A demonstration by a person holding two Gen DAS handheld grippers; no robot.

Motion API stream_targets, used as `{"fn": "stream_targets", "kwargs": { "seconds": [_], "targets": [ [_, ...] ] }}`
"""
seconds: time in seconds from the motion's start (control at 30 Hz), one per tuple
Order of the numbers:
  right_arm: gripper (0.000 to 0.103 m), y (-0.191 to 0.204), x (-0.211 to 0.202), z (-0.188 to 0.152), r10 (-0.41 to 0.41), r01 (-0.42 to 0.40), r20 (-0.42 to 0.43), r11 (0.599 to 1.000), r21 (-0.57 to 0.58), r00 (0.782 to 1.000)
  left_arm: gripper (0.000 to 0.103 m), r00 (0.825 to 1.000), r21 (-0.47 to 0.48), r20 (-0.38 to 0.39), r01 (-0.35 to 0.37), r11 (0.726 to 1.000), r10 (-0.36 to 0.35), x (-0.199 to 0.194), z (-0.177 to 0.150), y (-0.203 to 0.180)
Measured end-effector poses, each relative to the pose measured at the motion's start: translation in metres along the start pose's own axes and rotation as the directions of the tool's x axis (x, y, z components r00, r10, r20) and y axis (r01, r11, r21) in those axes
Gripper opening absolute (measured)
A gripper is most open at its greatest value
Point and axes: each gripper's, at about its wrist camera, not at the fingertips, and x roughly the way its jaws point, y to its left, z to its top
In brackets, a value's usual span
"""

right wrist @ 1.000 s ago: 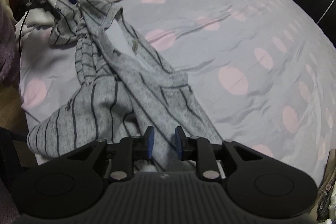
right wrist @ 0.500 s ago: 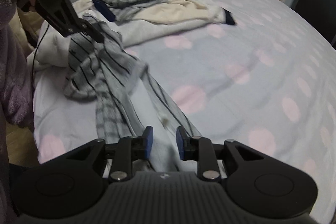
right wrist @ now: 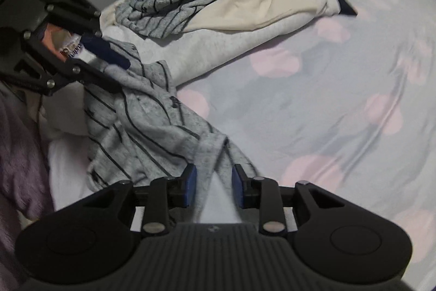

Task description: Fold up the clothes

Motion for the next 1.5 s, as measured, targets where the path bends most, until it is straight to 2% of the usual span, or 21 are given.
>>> {"fn": "stream_targets", "kwargs": {
  "seconds": [0.07,0.23,0.37,0.43,0.5,0.57,0.73,0.83,0.87,0.93,1.0,1.07,1.27,1.37,1.43,1.5],
  "targets": [
    [0.007,0.003,-0.004,-0.001,0.022,-0.022,0.014,1.0,-0.002,1.0,0.013,1.0,-0.017,0.003,0.003,1.0,-0.003,-0.002,-0.002,0.002],
    [0.005,0.022,-0.029,-0.008,0.048,-0.043,0.057,0.996,-0.073,0.997,0.009,0.999,-0.061,-0.018,-0.036,0.997,0.035,-0.003,-0.007,0.007],
    [0.005,0.047,-0.055,-0.028,0.06,-0.047,0.069,0.984,-0.172,0.996,0.011,0.999,-0.029,-0.017,-0.044,0.999,0.043,-0.006,-0.006,-0.005],
    [0.004,0.06,-0.057,-0.039,0.027,-0.014,0.054,0.977,-0.213,0.998,0.022,0.998,0.028,0.01,-0.069,0.997,0.069,-0.012,-0.003,-0.02],
    [0.004,0.073,-0.055,-0.048,-0.01,0.023,0.049,0.963,-0.267,0.999,0.045,0.996,0.101,0.043,-0.081,0.992,0.077,-0.02,-0.001,-0.039],
    [0.004,0.083,-0.053,-0.054,-0.038,0.052,0.051,0.95,-0.307,0.998,0.053,0.994,0.18,0.075,-0.086,0.98,0.073,-0.028,0.002,-0.06],
    [0.004,0.095,-0.056,-0.061,-0.088,0.114,0.087,0.926,-0.361,0.992,0.053,0.997,0.379,0.076,-0.048,0.924,0.021,-0.025,-0.002,-0.116],
    [0.005,0.101,-0.058,-0.065,-0.106,0.14,0.105,0.909,-0.394,0.989,0.05,0.998,0.433,0.04,-0.068,0.899,0.057,-0.004,-0.005,-0.136],
    [0.005,0.103,-0.059,-0.066,-0.107,0.143,0.109,0.903,-0.406,0.988,0.046,0.997,0.432,0.028,-0.079,0.898,0.074,0.002,-0.005,-0.136],
    [0.005,0.109,-0.06,-0.071,-0.11,0.149,0.113,0.885,-0.441,0.988,0.043,0.994,0.426,0.009,-0.098,0.899,0.104,0.014,-0.006,-0.137],
    [0.005,0.116,-0.06,-0.078,-0.113,0.155,0.114,0.862,-0.483,0.987,0.043,0.996,0.407,0.006,-0.08,0.91,0.085,0.015,-0.006,-0.135],
    [0.005,0.123,-0.06,-0.086,-0.117,0.16,0.115,0.837,-0.524,0.986,0.043,0.998,0.411,0.013,-0.059,0.91,0.059,0.013,-0.006,-0.137],
    [0.003,0.145,-0.059,-0.107,-0.127,0.174,0.12,0.75,-0.638,0.985,0.043,1.0,0.477,0.001,-0.006,0.879,0.007,0.015,-0.011,-0.15],
    [0.003,0.155,-0.059,-0.118,-0.13,0.179,0.123,0.703,-0.688,0.984,0.043,1.0,0.483,-0.013,0.003,0.875,0.003,0.019,-0.014,-0.151],
    [0.003,0.155,-0.058,-0.119,-0.124,0.17,0.116,0.71,-0.683,0.985,0.043,0.999,0.459,-0.016,-0.021,0.888,0.032,0.024,-0.014,-0.147],
    [0.004,0.151,-0.057,-0.117,-0.128,0.171,0.113,0.73,-0.662,0.985,0.043,0.999,0.44,-0.02,-0.016,0.898,0.028,0.022,-0.014,-0.146]
  ]
}}
